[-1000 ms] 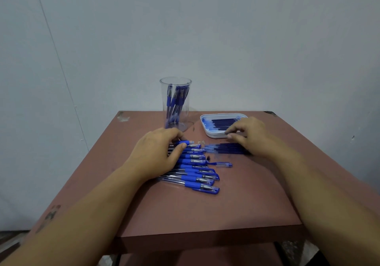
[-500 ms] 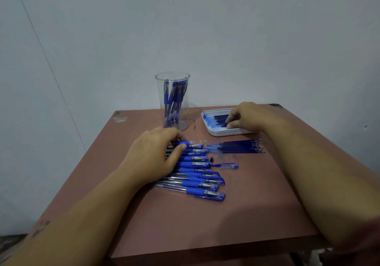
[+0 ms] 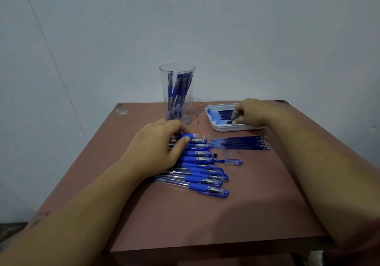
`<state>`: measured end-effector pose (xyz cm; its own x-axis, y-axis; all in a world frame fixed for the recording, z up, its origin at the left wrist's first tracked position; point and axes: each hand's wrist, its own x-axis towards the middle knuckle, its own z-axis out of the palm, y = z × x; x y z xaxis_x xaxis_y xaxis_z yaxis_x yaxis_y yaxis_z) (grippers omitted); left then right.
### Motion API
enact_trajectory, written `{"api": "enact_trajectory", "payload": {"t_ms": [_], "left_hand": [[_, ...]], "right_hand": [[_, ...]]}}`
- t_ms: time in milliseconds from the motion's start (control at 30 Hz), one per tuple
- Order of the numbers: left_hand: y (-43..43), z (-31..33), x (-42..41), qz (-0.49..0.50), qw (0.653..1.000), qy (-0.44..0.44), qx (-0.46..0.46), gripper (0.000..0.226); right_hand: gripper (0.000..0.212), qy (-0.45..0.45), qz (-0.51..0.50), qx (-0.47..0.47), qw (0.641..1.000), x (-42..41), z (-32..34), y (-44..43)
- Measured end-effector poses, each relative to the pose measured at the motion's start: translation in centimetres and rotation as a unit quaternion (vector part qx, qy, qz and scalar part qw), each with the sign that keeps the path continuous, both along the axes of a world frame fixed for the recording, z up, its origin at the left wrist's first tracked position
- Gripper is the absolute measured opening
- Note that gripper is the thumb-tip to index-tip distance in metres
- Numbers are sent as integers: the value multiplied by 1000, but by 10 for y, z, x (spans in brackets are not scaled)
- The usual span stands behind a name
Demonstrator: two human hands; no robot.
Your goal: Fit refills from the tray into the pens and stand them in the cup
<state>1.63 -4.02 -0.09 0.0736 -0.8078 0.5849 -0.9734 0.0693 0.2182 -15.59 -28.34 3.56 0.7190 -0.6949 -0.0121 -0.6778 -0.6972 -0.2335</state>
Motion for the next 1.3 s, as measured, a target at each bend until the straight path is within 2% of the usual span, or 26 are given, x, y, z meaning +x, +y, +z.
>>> {"api": "enact_trajectory", "payload": {"t_ms": [100, 267, 367, 500, 600, 767, 900, 1000, 1067, 1167, 1300], "left_hand": [[0, 0, 0, 0, 1000, 1, 1, 22], [0, 0, 0, 0, 1000, 2, 6, 14], [0, 0, 1, 0, 1000, 0, 5, 19], [0, 1, 0, -2, 1000, 7, 4, 14], [1, 1, -1, 1, 1000, 10, -2, 20], [4, 7, -1, -11, 1000, 21, -1, 21], [3, 19, -5, -22, 998, -17, 58, 12], [-5, 24, -9, -32, 992, -20, 117, 9], [-10, 26, -9, -30, 992, -23, 123, 13], [-16, 22, -7, -21, 994, -15, 104, 17], [-13, 8, -3, -22, 998, 7, 50, 15]], "right_hand": [[11, 8, 7, -5, 1000, -1, 1, -1], [3, 5, 3, 5, 1000, -2, 0, -3], [5, -4, 8, 6, 1000, -3, -1, -4], [4, -76, 23, -6, 997, -3, 5, 4], [7, -134, 57, -31, 989, -4, 20, 28], [2, -151, 124, -33, 980, -19, 38, 79], [2, -152, 135, -74, 976, -37, 30, 98], [6, -192, 146, -109, 964, -41, 9, 94], [10, -224, 147, -103, 958, -42, -6, 88], [23, -251, 138, -95, 953, -40, -19, 83], [25, -278, 137, -101, 945, -40, -25, 83]]}}
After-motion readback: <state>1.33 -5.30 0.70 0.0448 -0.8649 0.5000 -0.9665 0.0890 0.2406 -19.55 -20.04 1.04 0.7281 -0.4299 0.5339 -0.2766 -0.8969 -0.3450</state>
